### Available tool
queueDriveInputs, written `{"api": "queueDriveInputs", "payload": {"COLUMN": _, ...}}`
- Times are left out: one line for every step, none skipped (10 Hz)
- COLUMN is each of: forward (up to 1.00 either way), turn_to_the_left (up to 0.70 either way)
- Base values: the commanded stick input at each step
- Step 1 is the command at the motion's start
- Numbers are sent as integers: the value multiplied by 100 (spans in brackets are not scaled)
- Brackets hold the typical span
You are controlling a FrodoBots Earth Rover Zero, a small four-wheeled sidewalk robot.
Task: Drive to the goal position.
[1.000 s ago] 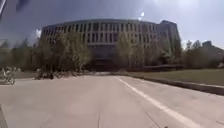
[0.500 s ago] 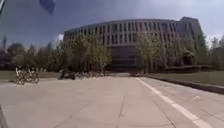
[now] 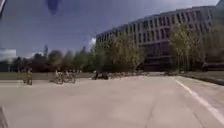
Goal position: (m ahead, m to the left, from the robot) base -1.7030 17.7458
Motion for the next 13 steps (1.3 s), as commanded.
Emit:
{"api": "queueDriveInputs", "payload": {"forward": 0, "turn_to_the_left": 100}}
{"api": "queueDriveInputs", "payload": {"forward": 0, "turn_to_the_left": 100}}
{"api": "queueDriveInputs", "payload": {"forward": 0, "turn_to_the_left": 100}}
{"api": "queueDriveInputs", "payload": {"forward": 0, "turn_to_the_left": 100}}
{"api": "queueDriveInputs", "payload": {"forward": 0, "turn_to_the_left": 100}}
{"api": "queueDriveInputs", "payload": {"forward": 0, "turn_to_the_left": 100}}
{"api": "queueDriveInputs", "payload": {"forward": 0, "turn_to_the_left": 100}}
{"api": "queueDriveInputs", "payload": {"forward": 0, "turn_to_the_left": 100}}
{"api": "queueDriveInputs", "payload": {"forward": 0, "turn_to_the_left": 100}}
{"api": "queueDriveInputs", "payload": {"forward": 0, "turn_to_the_left": 100}}
{"api": "queueDriveInputs", "payload": {"forward": 0, "turn_to_the_left": 100}}
{"api": "queueDriveInputs", "payload": {"forward": 0, "turn_to_the_left": 100}}
{"api": "queueDriveInputs", "payload": {"forward": 0, "turn_to_the_left": 100}}
